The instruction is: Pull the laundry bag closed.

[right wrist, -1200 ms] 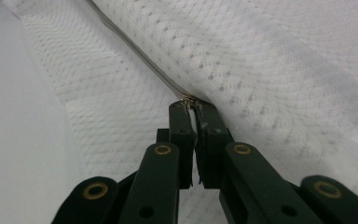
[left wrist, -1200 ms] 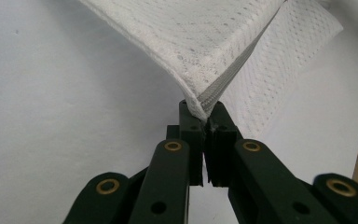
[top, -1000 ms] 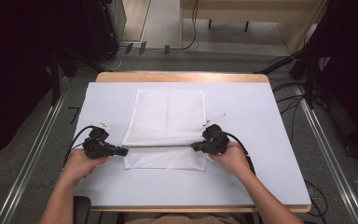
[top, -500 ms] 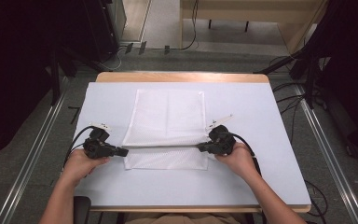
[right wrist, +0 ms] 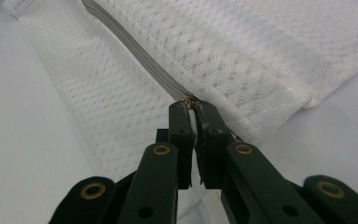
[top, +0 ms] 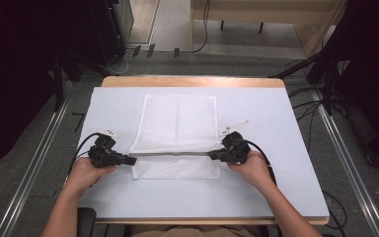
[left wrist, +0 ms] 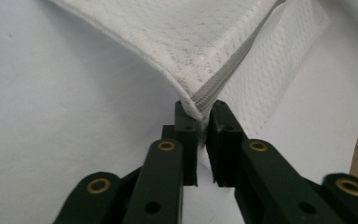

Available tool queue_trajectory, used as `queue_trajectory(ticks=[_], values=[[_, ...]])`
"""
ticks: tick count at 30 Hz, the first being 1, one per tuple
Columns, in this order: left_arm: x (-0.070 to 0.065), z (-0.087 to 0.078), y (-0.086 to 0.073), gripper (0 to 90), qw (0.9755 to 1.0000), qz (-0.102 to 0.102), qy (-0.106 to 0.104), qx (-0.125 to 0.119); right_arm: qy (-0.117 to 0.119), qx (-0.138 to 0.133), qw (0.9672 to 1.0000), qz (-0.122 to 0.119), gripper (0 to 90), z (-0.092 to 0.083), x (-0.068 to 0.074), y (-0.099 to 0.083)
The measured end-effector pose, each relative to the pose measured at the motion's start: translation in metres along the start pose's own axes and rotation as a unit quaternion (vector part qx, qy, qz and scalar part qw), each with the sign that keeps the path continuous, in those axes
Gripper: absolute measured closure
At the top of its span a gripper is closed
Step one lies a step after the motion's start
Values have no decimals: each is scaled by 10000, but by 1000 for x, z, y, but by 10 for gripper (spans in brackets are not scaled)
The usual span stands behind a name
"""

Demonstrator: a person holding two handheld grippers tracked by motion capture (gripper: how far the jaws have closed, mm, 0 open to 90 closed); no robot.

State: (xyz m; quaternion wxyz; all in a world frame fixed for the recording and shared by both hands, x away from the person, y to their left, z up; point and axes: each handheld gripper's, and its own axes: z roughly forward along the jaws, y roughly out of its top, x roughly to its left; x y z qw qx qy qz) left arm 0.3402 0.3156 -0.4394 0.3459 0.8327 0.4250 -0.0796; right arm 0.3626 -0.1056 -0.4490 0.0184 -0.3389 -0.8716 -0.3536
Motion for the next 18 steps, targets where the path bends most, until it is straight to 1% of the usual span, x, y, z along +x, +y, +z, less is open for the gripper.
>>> queue_trajectory(ticks=[2, 5, 6, 7, 9, 11, 12, 15, 16, 18], values=[[0, 0, 0, 763, 10000, -18, 7, -35, 12, 1, 10000, -15, 871, 1, 0, 0], [-1, 0, 0, 721, 10000, -13, 61, -70, 4, -25, 10000, 1, 857, 2, 0, 1], [0, 0, 0, 689, 10000, -23, 21, -69, 22, -54, 10000, -23, 836, 2, 0, 1], [0, 0, 1, 673, 10000, -13, 29, -80, 19, -75, 10000, -40, 830, 2, 0, 1], [0, 0, 1, 632, 9999, -79, 35, -110, 34, -93, 9999, -40, 797, 2, 0, 1], [0, 0, 1, 605, 9999, -54, 26, -159, -6, -132, 9999, -81, 776, 2, 0, 1], [1, -1, 1, 577, 9998, -45, 33, -195, -2, -145, 9999, -85, 765, 2, 0, 1], [3, -3, 1, 486, 9991, -158, 135, -375, -23, -171, 9998, -78, 744, 2, 0, 2], [3, -4, 1, 473, 9988, -145, 197, -421, -32, -206, 9997, -87, 728, 2, 0, 2], [2, -7, 0, 437, 9980, -42, 285, -561, -77, -297, 9994, -134, 671, 0, 1, 3]])
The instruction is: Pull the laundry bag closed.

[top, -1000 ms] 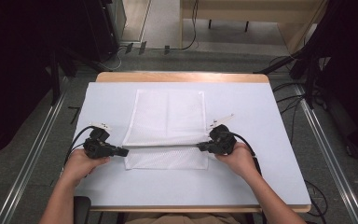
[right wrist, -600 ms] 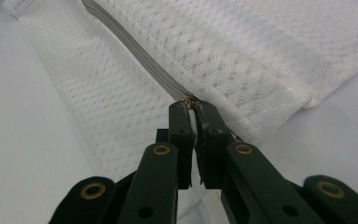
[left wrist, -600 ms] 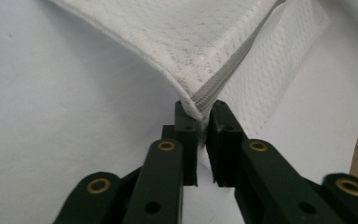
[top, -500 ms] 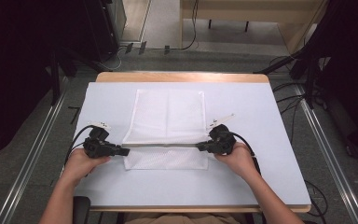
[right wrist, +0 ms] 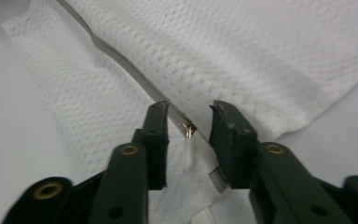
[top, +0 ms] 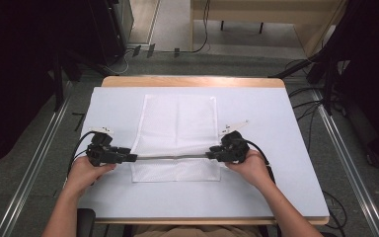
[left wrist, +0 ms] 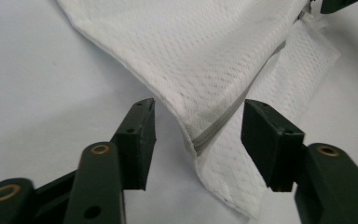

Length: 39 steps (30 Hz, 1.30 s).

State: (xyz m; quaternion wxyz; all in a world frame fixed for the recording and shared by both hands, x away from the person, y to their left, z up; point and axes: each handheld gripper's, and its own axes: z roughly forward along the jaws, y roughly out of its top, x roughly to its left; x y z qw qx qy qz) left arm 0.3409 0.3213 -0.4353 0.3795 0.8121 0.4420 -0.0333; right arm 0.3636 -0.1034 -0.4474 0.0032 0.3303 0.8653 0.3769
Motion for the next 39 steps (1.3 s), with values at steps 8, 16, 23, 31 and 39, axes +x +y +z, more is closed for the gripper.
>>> queue_trajectory(ticks=[8, 16, 23, 31, 39], values=[[-2, -6, 2, 361, 9987, 137, 278, -414, -161, -317, 9993, -147, 520, -3, -2, 0], [0, -6, 0, 347, 9975, 178, 568, -391, -343, -495, 9982, -80, 434, -5, -7, -2], [1, -6, 0, 345, 9969, 156, 652, -413, -542, -623, 9966, 49, 410, -10, -14, -4], [5, -10, 0, 345, 9958, 67, 776, -480, -728, -801, 9940, 148, 374, -20, -26, -7], [11, -13, -1, 340, 9940, -61, 945, -556, -907, -917, 9914, 221, 351, -35, -39, -14]])
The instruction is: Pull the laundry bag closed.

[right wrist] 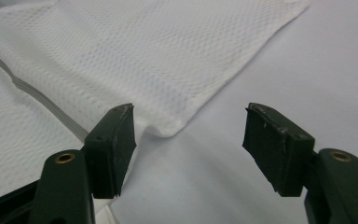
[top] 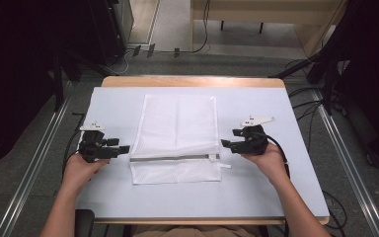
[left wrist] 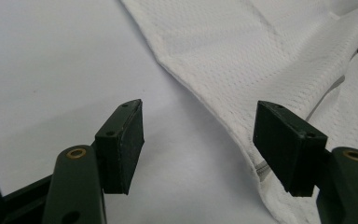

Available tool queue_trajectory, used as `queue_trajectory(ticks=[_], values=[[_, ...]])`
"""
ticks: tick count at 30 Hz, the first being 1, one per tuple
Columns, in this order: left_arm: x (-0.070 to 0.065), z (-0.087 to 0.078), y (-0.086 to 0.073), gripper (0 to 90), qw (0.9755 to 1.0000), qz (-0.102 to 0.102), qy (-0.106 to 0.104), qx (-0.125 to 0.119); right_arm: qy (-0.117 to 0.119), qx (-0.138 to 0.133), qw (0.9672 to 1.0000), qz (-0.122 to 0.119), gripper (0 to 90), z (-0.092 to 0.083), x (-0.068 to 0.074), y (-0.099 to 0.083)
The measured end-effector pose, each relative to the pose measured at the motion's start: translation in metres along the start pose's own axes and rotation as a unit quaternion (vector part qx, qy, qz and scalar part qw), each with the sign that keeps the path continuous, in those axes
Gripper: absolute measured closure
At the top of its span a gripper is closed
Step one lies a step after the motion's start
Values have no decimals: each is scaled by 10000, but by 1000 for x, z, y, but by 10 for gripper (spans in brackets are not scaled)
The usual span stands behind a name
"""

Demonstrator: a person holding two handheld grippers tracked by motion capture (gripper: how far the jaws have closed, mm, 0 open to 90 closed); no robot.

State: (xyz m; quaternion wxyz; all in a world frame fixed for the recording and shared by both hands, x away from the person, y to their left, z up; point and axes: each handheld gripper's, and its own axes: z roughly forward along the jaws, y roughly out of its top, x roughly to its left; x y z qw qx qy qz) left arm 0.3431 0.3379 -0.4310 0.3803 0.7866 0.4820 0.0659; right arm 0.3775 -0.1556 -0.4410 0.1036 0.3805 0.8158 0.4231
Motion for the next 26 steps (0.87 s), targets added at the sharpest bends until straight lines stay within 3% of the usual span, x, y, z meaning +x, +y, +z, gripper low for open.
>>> queue_trajectory(ticks=[9, 20, 26], values=[[3, 1, -1, 323, 9998, -94, 164, 27, -277, -61, 9996, 85, 324, -5, -14, -5], [4, 6, -1, 284, 9992, -214, 330, 57, -310, 80, 9995, 30, 309, 3, -13, -8], [7, 9, -2, 242, 9977, -302, 609, -6, -341, 59, 9994, 17, 282, 3, -16, -9]])
